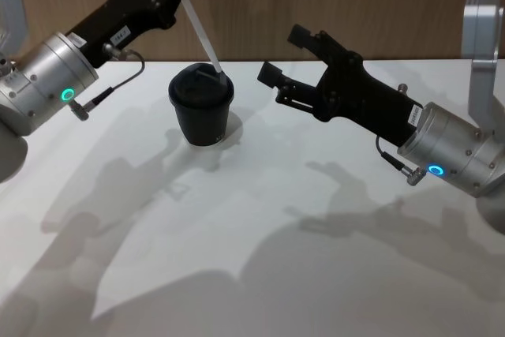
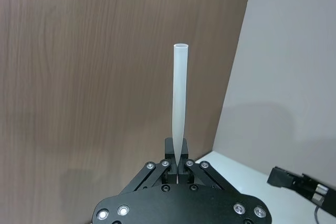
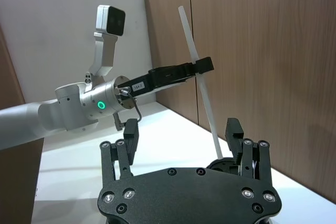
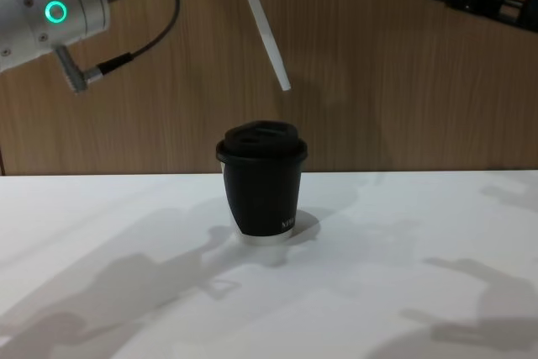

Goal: Pick up the straw with one hand, pass it to the other hand, and insert it into the cup.

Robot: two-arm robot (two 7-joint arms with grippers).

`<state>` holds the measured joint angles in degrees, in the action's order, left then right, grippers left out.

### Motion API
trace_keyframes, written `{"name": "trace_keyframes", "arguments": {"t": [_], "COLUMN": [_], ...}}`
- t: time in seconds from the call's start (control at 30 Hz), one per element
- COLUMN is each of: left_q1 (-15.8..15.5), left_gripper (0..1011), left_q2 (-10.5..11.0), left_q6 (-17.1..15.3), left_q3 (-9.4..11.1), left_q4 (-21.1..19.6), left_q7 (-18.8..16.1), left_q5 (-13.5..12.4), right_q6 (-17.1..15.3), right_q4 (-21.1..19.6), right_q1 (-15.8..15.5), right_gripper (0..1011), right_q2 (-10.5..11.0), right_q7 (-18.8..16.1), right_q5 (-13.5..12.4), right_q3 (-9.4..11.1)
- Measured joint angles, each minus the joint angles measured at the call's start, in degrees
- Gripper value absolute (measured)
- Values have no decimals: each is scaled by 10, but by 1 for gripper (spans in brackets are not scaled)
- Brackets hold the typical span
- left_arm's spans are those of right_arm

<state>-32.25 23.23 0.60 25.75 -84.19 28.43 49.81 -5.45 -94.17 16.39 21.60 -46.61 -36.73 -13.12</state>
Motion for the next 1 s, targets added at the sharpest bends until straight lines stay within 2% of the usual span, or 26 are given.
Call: {"name": "trace_keyframes", "arguments": {"t": [0.47,1.0], "left_q1": [-3,-4], "left_gripper": [10,11], "left_q2": [17,23], "left_q6": [-7,-10], "left_q3": [4,5], "left_q4": [-8,-4], "left_q7": [-12,-15], "left_q5": [-40,-67], "right_q6": [0,0], "right_q4": [0,0], "right_q1": [0,0], "right_gripper": [1001,1001], "right_q2": [0,0], "right_q7": [0,0], "right_q5": [0,0], "right_q3": [0,0]}}
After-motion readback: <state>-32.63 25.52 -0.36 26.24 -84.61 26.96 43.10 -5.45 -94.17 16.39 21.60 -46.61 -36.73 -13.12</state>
